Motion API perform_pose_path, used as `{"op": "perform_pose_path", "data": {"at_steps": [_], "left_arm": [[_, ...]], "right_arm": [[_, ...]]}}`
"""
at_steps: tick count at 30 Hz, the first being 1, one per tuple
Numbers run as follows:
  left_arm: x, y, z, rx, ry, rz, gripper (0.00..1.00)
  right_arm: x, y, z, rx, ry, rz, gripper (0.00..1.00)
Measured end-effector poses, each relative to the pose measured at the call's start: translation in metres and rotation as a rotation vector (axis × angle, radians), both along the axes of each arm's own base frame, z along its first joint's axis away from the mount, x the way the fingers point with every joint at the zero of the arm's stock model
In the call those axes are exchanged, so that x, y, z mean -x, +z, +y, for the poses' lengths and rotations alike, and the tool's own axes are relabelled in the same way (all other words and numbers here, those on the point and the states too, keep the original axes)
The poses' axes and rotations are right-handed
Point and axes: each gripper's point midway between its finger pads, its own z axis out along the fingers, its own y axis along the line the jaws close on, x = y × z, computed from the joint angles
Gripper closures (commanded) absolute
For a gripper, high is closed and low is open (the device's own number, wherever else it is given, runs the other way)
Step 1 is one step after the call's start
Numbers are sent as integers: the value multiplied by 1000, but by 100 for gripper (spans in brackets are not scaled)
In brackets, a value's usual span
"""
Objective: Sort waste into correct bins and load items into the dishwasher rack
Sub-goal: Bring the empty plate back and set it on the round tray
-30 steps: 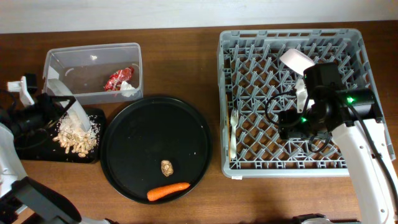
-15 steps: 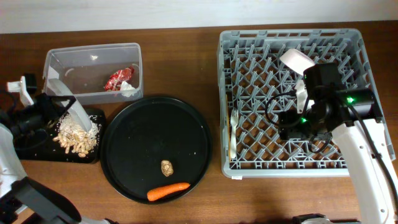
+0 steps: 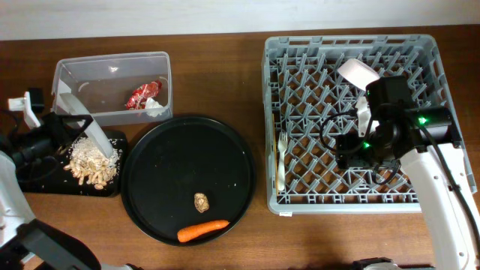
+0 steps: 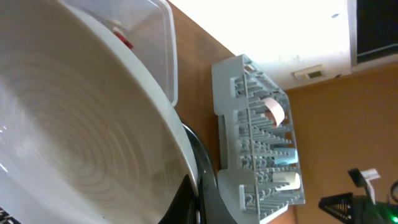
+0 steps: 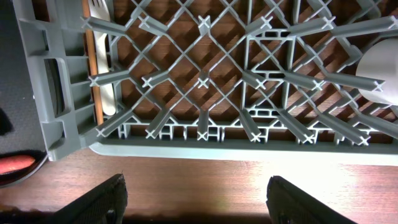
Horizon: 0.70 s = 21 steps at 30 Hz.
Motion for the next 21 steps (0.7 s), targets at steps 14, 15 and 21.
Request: {"op": "perform_pose_path", "data": {"at_steps": [14,15,21], "left_arm": [[-5,-1,-20,-86,-76,-24,100],[-4,0,-23,-85,-82,-20,100],[0,-2,-83,-91,-256,1,100]], "right_arm": [[0,0,0,0,0,1,25],[0,0,0,0,0,1,25],[2,0,0,1,0,7,25]]}}
